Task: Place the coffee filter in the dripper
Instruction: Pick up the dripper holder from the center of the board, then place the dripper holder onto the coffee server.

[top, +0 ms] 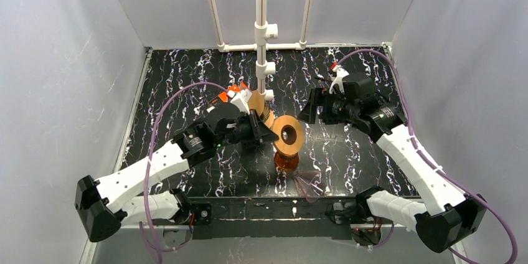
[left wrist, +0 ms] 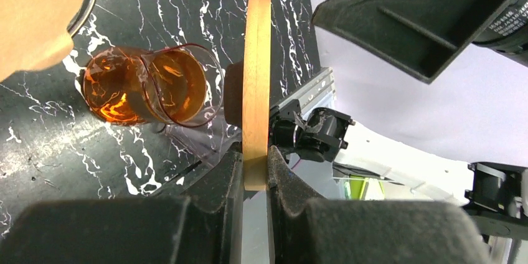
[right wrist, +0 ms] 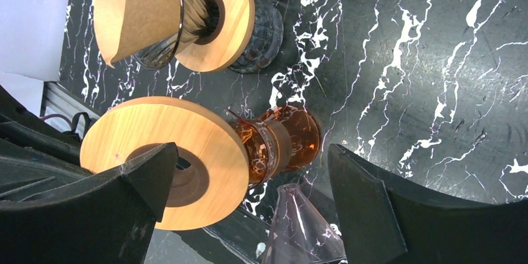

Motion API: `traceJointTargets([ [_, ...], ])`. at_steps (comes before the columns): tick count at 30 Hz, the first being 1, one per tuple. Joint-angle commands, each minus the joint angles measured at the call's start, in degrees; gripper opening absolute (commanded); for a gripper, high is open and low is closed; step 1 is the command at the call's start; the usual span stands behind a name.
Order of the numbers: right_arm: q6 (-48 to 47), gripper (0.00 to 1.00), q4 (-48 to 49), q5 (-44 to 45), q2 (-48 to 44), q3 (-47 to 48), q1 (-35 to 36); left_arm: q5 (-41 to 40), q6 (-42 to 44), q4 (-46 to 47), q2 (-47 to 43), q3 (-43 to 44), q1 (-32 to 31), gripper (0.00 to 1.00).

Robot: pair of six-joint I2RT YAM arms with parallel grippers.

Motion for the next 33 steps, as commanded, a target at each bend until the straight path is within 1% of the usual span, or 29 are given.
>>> traceJointTargets([
  [1, 0.5, 0.98, 2.8, 1.0, -2.2, -0.2, -0.1, 2.8, -0.4, -1.4, -4.9, -1.8, -0.2, 0.00],
  [8, 0.7, 0.98, 3.3, -0.4, -2.5, -1.2, -0.1, 7.2, -1.7, -2.1, -8.0, -6.0, -0.1, 0.00],
  [10, 1.0, 0.98, 3.4, -0.9, -2.6, -1.7, -0.2, 8.5, -2.9, -0.5, -8.0, -7.4, -0.2, 0.00],
  [15, 2.3, 0.98, 4.2, -2.2, -3.2, -3.7, -0.5, 12.8, -5.9, 7.3, -5.5, -11.0, -0.2, 0.00],
  [19, 3.3, 0.98, 4.4, -3.6, -3.3, -4.8, -1.0, 12.9, -7.5, 11.9, -4.3, -12.4, -0.2, 0.00],
  [28, 3.8, 0.98, 4.8, -4.3, -3.5, -5.7, -1.5, 8.6, -7.2, 13.0, -5.2, -12.6, -0.2, 0.00],
  [33, 4.5, 0.98, 5.8, -5.7, -2.9, -5.9, -1.6, 6.6, -8.6, 14.4, -4.1, -12.9, -0.2, 0.00],
])
